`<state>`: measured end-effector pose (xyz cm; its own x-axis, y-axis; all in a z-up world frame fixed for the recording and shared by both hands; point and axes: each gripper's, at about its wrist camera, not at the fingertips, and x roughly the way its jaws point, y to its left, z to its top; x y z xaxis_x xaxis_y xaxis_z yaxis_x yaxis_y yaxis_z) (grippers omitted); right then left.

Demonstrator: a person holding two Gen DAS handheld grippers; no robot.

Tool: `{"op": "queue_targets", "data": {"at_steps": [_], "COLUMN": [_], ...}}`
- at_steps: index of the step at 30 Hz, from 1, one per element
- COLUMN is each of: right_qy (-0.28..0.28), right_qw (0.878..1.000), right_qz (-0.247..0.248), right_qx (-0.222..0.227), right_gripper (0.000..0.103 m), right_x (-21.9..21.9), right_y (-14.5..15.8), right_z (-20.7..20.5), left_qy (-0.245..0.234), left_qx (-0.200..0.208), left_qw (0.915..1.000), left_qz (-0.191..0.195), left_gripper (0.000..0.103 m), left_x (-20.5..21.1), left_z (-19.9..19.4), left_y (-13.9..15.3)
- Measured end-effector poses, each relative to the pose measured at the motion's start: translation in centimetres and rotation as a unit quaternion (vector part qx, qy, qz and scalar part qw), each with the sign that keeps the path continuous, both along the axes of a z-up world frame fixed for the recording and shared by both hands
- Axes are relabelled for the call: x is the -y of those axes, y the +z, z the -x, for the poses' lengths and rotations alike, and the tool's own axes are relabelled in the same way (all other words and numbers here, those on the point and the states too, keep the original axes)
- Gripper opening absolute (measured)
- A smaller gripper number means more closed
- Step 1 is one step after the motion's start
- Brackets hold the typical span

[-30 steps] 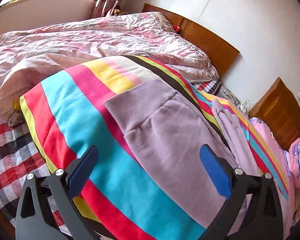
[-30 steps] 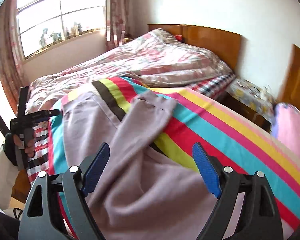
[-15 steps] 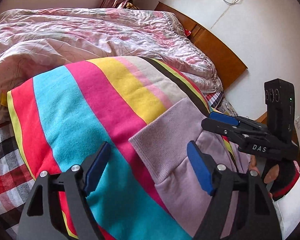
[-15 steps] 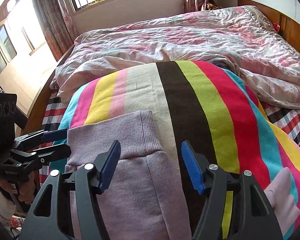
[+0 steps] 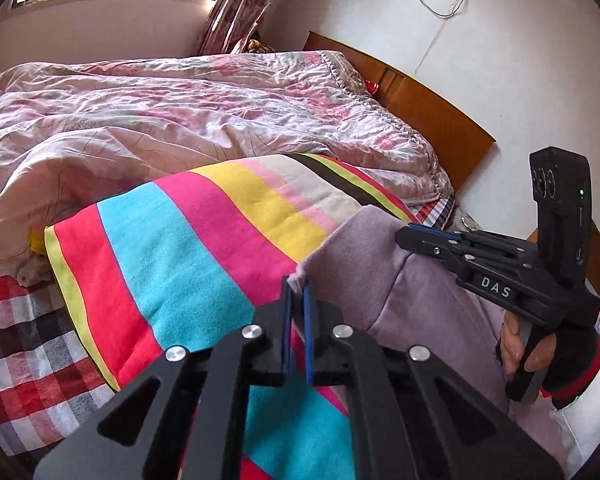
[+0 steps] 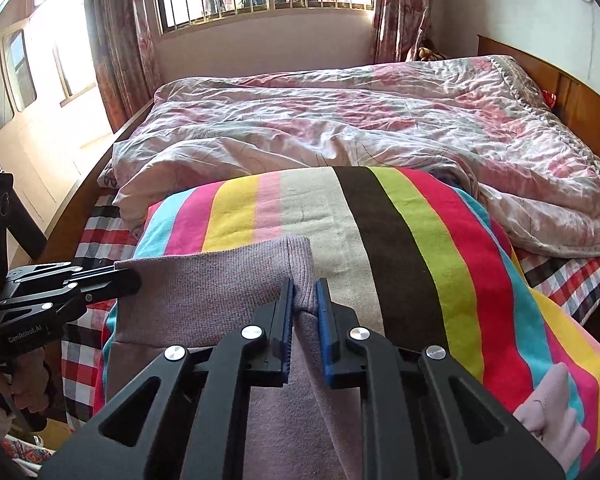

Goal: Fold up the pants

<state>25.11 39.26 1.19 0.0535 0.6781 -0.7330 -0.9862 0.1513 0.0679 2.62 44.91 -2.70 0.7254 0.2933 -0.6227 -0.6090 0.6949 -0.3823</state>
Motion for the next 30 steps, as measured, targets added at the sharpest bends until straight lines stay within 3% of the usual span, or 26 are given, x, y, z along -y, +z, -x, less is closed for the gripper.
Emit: {"op": "queue_targets", "data": {"at_steps": [5, 7, 8, 10, 11, 12, 14, 17, 19, 22, 26, 30], "right_qy": [-0.021, -0.025, -0.029, -0.056, -0.064, -0.073, -0.09, -0.135, -0.186, -0.271, -0.324, -0.315], "right_qw": [0.999, 0.999, 0.998, 0.995, 0.992, 0.991, 0.989, 0.984, 0.976, 0.949, 0.92, 0.918], "right_qz": [0.018, 0.02, 0.018, 0.012, -0.001, -0.019, -0.055, -0.064, -0.043, -0.018, -0.015, -0.031], "right_qx": [-0.017, -0.038, -0.053, -0.086, -0.104, -0.111, -0.108, -0.097, -0.106, -0.158, -0.221, -0.238], "right_gripper": [0.014, 0.019, 0.025, 0.026, 0.044, 0.06, 0.063, 0.063, 0.063, 0.063, 0.059, 0.053], "right_x": [-0.8, -0.9, -0.8, 0.0, 1.0, 2.2, 5.8, 12.0, 16.3, 22.7, 27.0, 27.0], "right_y": [-2.1, -2.4, -2.3, -1.4, -0.6, 0.5, 3.0, 4.3, 3.1, -0.2, -4.5, -5.9], "right_z": [-0.4, -0.7, -1.0, -2.2, -2.9, -3.6, -5.2, -8.6, -11.7, -16.0, -18.0, -17.8], "left_qy": [0.001, 0.01, 0.017, 0.047, 0.067, 0.084, 0.074, 0.019, -0.026, -0.095, -0.134, -0.143], "left_qx": [-0.033, -0.042, -0.047, -0.055, -0.059, -0.053, -0.04, -0.024, -0.022, -0.025, -0.055, -0.087], "left_qw": [0.9994, 0.9989, 0.9986, 0.9974, 0.996, 0.9946, 0.9947, 0.9976, 0.9978, 0.9935, 0.9877, 0.9847], "left_qz": [0.011, 0.019, 0.017, 0.007, -0.007, -0.029, -0.059, -0.063, -0.057, -0.057, -0.06, -0.049], "left_gripper": [0.005, 0.013, 0.021, 0.059, 0.094, 0.099, 0.1, 0.101, 0.101, 0.101, 0.101, 0.101], "left_x": [-0.7, -1.0, -1.2, -1.0, -0.9, -0.3, 1.4, 4.3, 6.4, 9.5, 11.9, 12.3], "left_z": [-1.0, -1.0, -0.9, -0.4, 0.0, 0.5, 0.8, -0.2, -1.8, -4.5, -7.5, -8.4], "left_y": [-2.2, -2.7, -2.7, -2.0, -1.3, -0.3, 1.4, 2.7, 2.6, 2.0, 0.5, -1.5]}}
